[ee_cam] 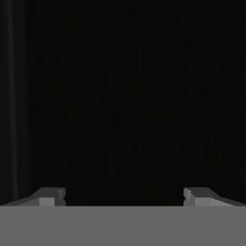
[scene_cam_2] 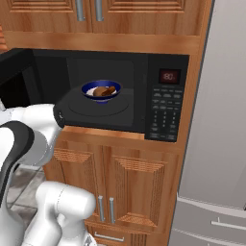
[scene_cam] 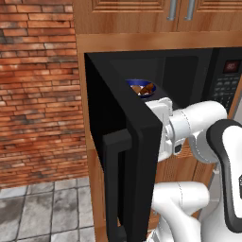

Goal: The microwave is finished heating the chicken drumstick and potato. Take the bowl containing the food and place it on the dining counter.

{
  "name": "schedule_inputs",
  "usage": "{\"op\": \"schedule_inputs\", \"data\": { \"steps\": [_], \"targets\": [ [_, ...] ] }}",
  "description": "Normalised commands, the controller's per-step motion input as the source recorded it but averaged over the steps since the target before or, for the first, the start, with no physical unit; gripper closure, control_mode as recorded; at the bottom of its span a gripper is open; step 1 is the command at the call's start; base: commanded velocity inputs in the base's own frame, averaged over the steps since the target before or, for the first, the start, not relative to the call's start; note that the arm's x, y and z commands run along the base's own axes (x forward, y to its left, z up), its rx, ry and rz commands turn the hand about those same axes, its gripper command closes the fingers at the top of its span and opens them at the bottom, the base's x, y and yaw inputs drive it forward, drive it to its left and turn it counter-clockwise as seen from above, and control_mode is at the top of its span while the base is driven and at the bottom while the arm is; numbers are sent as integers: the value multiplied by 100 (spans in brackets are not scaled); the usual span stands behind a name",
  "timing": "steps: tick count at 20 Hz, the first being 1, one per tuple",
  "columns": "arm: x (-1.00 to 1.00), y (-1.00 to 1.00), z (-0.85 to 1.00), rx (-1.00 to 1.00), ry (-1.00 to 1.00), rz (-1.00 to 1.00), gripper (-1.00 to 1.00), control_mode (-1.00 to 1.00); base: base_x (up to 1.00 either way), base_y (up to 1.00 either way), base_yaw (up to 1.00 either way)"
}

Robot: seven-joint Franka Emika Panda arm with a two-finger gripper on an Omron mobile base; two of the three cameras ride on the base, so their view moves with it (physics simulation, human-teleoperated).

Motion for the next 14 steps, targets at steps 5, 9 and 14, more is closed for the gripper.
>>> {"op": "schedule_inputs", "data": {
  "steps": [5,9,14],
  "targets": [
    [7,36,0,-4,0,-3,-100,-100,0,0,0],
    [0,9,0,0,0,0,-100,-100,0,0,0],
    [-13,-47,0,0,-1,-3,-100,-100,0,0,0]
  ]
}}
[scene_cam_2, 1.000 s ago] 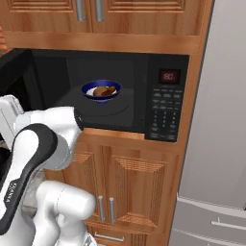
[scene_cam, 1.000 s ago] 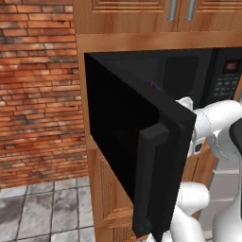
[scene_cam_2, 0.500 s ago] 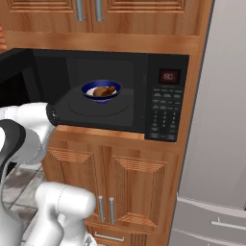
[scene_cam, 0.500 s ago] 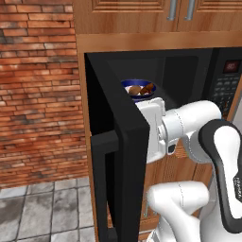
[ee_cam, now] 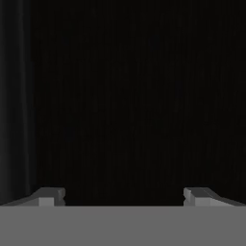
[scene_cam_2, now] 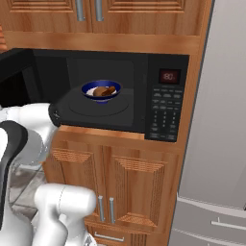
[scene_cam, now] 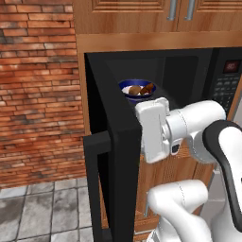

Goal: The microwave is finished heating the chicken drumstick and potato. Take the bowl containing the food and place it on the dining counter.

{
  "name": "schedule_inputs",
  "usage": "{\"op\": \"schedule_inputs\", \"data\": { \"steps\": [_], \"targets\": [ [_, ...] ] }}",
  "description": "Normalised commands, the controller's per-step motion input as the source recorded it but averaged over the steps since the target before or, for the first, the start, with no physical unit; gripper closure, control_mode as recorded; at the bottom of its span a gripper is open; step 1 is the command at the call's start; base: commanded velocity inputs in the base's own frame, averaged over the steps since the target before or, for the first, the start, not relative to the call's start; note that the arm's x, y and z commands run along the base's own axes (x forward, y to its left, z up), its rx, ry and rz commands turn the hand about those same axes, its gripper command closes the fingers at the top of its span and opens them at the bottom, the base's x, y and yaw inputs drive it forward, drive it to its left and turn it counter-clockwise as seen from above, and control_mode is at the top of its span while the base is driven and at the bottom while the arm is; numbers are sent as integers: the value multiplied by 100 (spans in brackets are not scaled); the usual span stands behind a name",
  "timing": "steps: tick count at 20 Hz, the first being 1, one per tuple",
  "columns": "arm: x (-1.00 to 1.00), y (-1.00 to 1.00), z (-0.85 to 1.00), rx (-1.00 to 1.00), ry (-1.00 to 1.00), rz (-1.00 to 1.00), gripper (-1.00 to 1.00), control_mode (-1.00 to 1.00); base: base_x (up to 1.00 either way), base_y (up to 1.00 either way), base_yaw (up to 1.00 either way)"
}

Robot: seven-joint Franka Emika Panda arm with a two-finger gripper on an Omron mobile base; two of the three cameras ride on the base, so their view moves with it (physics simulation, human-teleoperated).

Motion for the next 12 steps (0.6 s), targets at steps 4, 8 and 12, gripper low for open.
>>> {"op": "schedule_inputs", "data": {
  "steps": [4,8,12],
  "targets": [
    [-13,-100,1,3,0,-17,-100,-100,0,0,0],
    [1,-100,0,1,0,-27,-100,-100,0,0,0],
    [29,-100,0,0,0,-39,-100,-100,0,0,0]
  ]
}}
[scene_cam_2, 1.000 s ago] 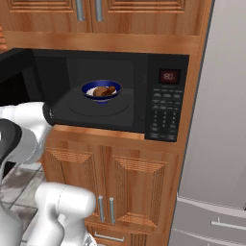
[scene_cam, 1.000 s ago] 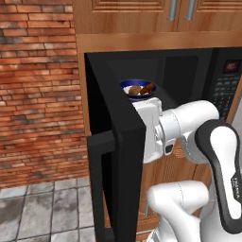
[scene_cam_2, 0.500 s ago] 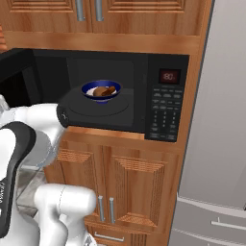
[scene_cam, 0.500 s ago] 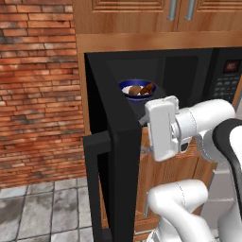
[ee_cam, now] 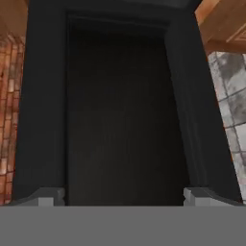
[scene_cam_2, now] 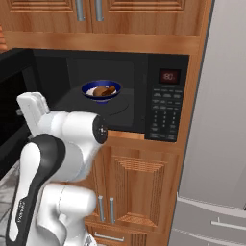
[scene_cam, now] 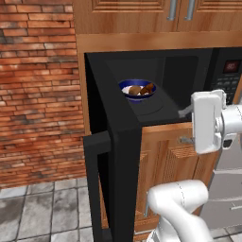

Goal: The microwave is finished heating the chicken drumstick and potato. Take the bowl containing the food and place it on the dining counter.

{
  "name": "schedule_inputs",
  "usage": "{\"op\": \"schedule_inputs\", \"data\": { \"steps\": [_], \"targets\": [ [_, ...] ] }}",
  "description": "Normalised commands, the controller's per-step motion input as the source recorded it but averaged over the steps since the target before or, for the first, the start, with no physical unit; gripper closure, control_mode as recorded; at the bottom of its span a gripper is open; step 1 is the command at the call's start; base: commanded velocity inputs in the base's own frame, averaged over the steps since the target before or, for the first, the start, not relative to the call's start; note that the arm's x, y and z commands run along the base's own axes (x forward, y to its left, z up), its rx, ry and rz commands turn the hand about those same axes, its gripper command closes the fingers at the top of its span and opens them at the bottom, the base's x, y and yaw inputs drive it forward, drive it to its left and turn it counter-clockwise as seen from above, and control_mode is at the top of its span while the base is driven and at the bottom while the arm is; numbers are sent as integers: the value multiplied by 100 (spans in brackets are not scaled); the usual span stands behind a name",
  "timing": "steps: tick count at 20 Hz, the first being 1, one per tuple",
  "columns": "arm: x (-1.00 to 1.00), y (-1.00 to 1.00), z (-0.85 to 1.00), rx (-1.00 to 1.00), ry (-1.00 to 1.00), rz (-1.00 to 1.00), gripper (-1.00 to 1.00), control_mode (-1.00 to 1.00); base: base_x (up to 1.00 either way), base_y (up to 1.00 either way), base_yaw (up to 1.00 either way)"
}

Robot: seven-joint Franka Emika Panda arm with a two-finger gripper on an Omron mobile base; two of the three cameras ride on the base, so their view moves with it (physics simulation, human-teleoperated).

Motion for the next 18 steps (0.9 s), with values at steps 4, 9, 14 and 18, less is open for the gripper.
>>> {"op": "schedule_inputs", "data": {
  "steps": [4,9,14,18],
  "targets": [
    [67,-90,-2,-1,0,-47,-100,-100,0,0,0],
    [96,-69,0,-2,1,-42,-100,-100,0,0,0],
    [86,-33,0,-3,3,-23,-100,-100,0,0,0],
    [53,-4,-14,-7,9,0,-100,-100,0,0,0]
  ]
}}
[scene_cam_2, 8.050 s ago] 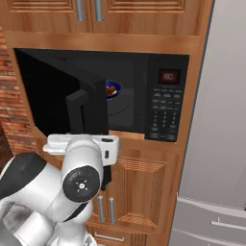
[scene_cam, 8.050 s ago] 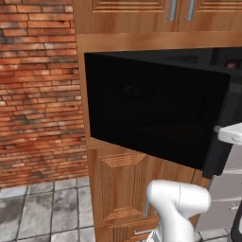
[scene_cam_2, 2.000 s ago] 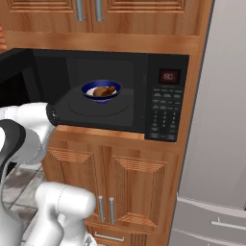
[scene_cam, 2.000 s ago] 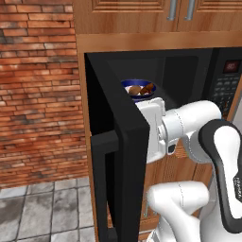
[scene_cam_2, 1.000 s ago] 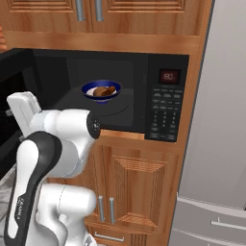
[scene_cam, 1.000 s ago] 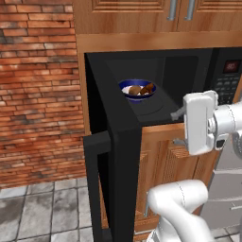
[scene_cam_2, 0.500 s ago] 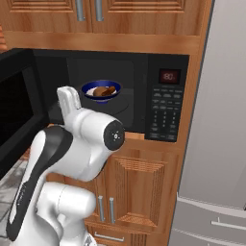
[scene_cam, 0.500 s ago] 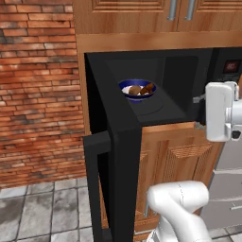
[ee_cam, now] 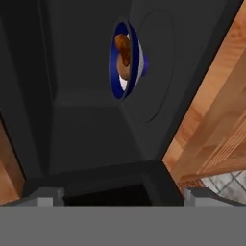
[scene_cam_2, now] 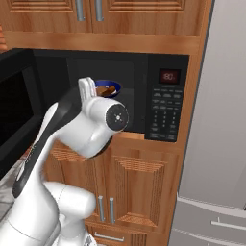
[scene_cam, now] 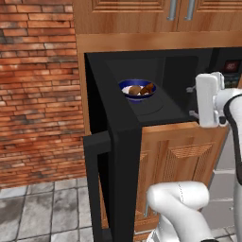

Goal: The microwave is finished heating the chicken drumstick and potato. Take the bowl containing the food and place it on the dining counter.

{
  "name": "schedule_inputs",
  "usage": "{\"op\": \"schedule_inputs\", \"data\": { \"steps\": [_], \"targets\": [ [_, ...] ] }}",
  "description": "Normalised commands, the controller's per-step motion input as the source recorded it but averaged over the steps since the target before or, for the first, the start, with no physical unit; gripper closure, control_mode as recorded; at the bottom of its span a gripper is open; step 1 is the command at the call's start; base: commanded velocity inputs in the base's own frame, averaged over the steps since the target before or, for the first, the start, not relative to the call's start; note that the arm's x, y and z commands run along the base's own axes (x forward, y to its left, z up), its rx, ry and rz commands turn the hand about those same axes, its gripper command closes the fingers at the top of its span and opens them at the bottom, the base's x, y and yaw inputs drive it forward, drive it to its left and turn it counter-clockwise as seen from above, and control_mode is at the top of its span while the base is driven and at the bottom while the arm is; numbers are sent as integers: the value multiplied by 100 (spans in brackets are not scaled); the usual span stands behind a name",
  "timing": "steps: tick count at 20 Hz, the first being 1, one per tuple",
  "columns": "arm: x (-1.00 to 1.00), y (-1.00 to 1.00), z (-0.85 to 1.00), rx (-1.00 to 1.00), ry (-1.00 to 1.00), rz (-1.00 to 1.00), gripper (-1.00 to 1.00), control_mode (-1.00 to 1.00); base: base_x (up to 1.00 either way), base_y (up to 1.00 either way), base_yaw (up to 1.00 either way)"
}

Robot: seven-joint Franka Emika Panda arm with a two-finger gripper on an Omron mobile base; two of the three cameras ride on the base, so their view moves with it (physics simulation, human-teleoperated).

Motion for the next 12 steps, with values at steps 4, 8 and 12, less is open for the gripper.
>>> {"op": "schedule_inputs", "data": {
  "steps": [4,8,12],
  "targets": [
    [56,0,-35,-14,9,0,-100,-100,0,0,0],
    [75,4,-15,-9,5,0,-100,-100,0,0,0],
    [69,1,-12,-5,2,0,-100,-100,0,0,0]
  ]
}}
